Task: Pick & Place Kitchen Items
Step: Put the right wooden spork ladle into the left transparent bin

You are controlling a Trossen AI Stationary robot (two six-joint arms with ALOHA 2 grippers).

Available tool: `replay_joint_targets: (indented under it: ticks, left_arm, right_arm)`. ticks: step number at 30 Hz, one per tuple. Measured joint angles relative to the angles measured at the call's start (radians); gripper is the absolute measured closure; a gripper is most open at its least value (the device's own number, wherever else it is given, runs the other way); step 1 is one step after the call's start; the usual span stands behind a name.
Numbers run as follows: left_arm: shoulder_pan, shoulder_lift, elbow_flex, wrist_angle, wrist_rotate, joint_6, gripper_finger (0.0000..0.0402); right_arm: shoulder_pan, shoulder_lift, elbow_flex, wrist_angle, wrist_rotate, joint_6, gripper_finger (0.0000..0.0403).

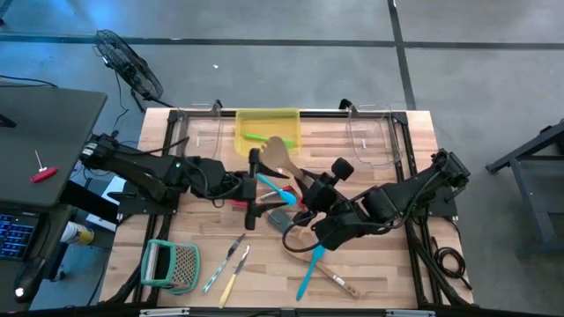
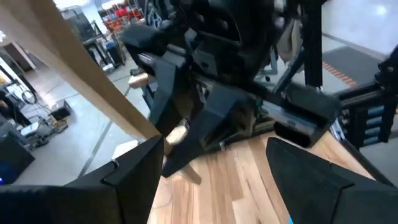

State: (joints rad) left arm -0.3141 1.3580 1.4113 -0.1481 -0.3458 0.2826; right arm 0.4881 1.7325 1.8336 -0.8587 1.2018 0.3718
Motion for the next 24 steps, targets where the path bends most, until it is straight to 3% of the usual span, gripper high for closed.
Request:
replay_joint_targets:
  ticks: [8, 15, 21, 24]
  left_arm:
    - [0.000, 0.002, 0.001, 0.033, -0.057, 0.001, 0.0121]
    - [-0.009, 0.002, 0.001, -0.038, -0.091, -0.073, 0.0121]
    - [-0.040, -0.001, 0.001, -0.073, -0.252, -0.082, 0.0121]
    - [-0.039, -0.001, 0.001, -0.023, -0.255, -0.046, 0.0121]
  right_arm:
    - [-0.001, 0.000, 0.000, 0.056, -0.018, -0.059, 0.0323]
    - [0.000, 0.000, 0.000, 0.063, -0.007, -0.075, 0.0316]
    - [0.000, 0.000, 0.000, 0.063, -0.023, -0.086, 0.0323]
    - [-0.007, 0.001, 0.000, 0.062, -0.027, -0.084, 0.0310]
